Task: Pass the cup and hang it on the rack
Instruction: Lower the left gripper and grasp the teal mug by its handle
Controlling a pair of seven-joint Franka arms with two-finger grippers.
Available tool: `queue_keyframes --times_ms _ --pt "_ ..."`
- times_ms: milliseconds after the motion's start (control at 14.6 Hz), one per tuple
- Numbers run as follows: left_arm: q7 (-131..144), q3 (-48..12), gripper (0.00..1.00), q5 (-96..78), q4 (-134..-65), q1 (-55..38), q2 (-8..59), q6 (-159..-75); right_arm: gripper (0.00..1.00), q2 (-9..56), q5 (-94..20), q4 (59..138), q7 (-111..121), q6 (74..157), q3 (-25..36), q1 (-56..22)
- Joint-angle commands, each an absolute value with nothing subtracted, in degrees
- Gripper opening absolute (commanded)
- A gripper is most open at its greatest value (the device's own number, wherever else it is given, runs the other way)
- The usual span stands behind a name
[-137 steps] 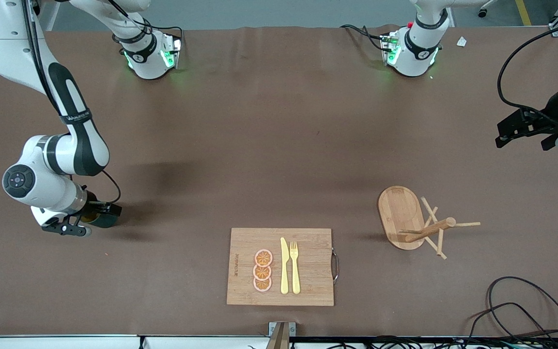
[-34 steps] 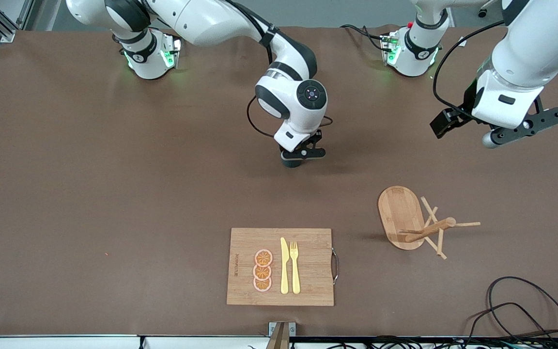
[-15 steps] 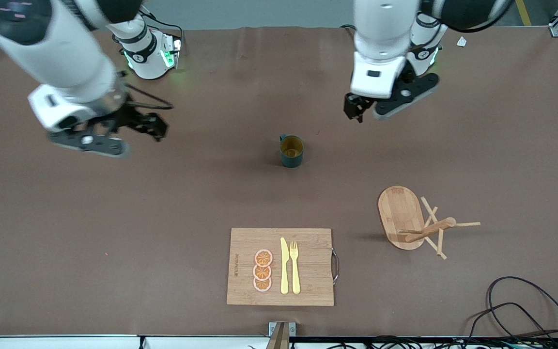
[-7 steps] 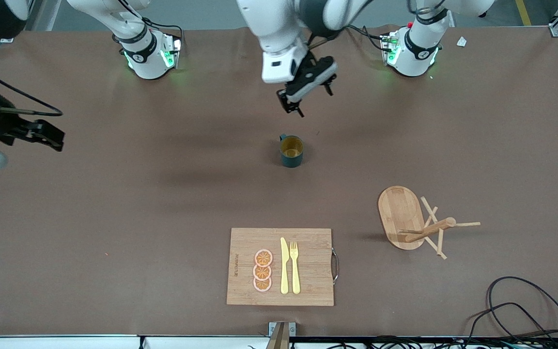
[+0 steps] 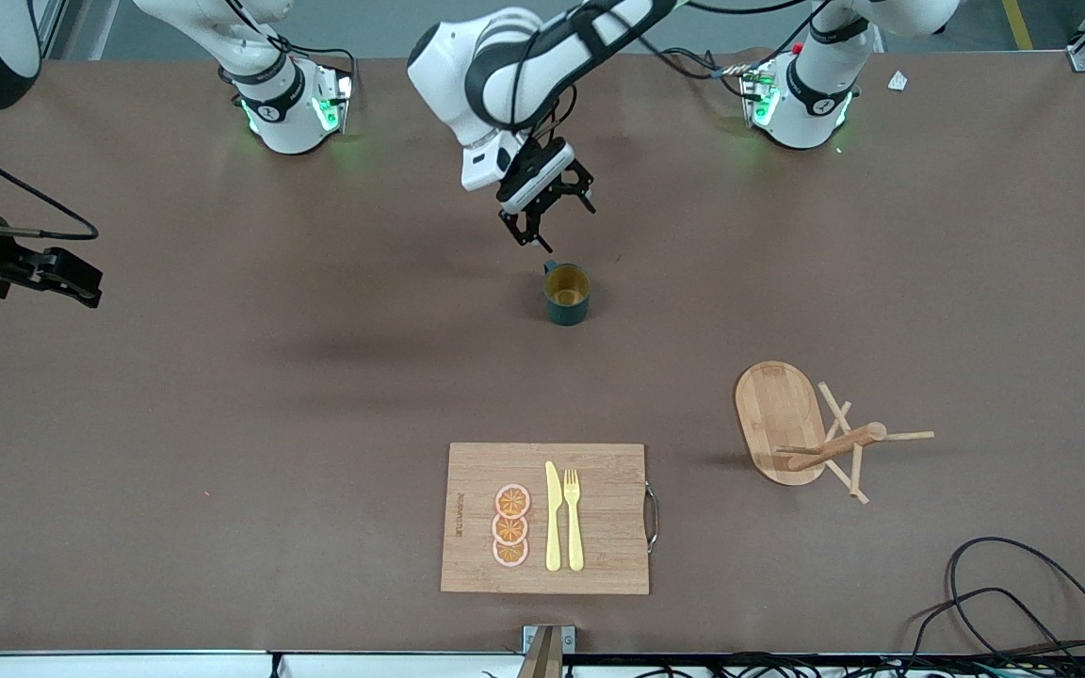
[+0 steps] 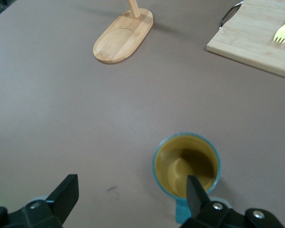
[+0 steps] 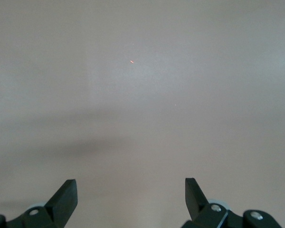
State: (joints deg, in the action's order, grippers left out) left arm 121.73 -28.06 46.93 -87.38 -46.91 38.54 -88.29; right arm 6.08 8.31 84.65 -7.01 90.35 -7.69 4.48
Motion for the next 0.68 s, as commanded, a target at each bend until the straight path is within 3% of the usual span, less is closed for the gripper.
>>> queue_keyframes --times_ms 0,274,616 --pt "127.34 -27.77 1.0 52.37 -85.78 -48.86 44.81 -88.24 1.0 0.27 5.28 92.29 -3.7 94.92 -8.26 7.29" --pt "130.17 -27.33 1.0 54.49 -83.51 -50.45 48.94 -90.97 1.0 0.18 0.97 91.67 3.9 97.29 0.25 5.28" --pt "129.73 -27.07 1.0 54.93 -81.91 -50.98 49.31 -90.97 1.0 -1.76 0.18 91.67 9.85 96.68 1.49 5.19"
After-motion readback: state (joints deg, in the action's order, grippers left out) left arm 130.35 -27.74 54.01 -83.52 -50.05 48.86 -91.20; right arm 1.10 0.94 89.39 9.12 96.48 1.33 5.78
